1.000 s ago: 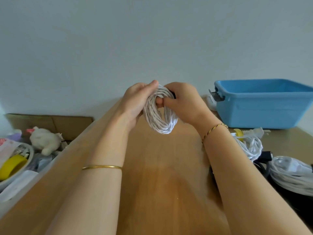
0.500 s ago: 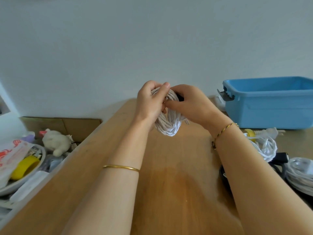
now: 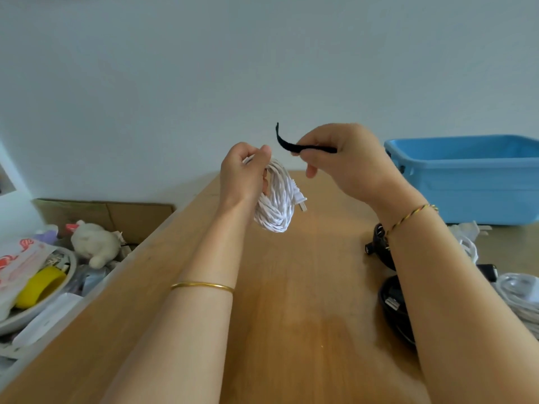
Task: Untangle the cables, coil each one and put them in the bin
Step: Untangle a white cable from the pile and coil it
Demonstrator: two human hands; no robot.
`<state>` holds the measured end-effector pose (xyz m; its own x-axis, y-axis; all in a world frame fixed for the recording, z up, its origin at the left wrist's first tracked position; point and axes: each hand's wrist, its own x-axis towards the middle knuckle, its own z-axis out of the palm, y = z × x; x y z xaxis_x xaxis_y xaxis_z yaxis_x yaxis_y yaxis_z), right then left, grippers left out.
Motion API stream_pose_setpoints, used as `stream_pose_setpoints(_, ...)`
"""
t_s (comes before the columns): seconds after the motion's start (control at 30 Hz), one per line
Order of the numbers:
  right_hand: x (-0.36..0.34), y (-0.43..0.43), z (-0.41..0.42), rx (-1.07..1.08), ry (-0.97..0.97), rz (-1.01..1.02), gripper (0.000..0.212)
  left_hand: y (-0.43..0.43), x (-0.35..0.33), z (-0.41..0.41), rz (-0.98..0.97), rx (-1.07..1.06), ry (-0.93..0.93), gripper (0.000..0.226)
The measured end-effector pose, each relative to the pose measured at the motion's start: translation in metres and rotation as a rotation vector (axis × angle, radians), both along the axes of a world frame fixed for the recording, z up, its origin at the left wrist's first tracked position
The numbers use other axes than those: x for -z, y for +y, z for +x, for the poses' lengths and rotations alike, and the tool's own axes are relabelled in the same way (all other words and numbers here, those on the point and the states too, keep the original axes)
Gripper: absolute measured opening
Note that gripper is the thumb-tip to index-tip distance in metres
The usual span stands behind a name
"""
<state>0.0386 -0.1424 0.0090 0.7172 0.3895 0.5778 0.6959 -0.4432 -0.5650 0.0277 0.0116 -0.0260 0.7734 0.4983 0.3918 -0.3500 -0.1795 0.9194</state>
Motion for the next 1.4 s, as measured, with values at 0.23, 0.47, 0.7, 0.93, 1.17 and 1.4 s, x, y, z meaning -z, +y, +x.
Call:
stream_pose_setpoints(0.23,-0.009,0.005,-0.020,-0.081,0.085,-0.265,0.020,0.004,-0.001,0.002,0.075,-0.085,-0.011,0.027)
stream_pose_setpoints(0.47,0.002,0.015,-0.011,0.037,0.001,-0.336,0.013,0.005,-0.002,0.004,0.207,-0.099,-0.018,0.028)
stream_pose_setpoints(0.7,0.010,0.023,-0.007,0.151,-0.126,-0.294,0.014,0.004,0.001,0.005,0.274,-0.131,-0.051,0.027)
stream_pose_setpoints(0.93,0.023,0.031,-0.004,0.224,-0.219,-0.228,0.012,-0.001,0.001,0.005,0.294,-0.108,-0.068,0.028)
stream_pose_setpoints(1.17,0.041,0.046,-0.005,0.358,-0.353,-0.082,0.014,-0.007,0.001,0.006,0.318,-0.071,-0.078,0.021)
stream_pose_setpoints(1.4,0.043,0.042,-0.005,0.409,-0.296,-0.097,0.020,-0.013,0.005,0.010,0.263,0.020,-0.056,0.018)
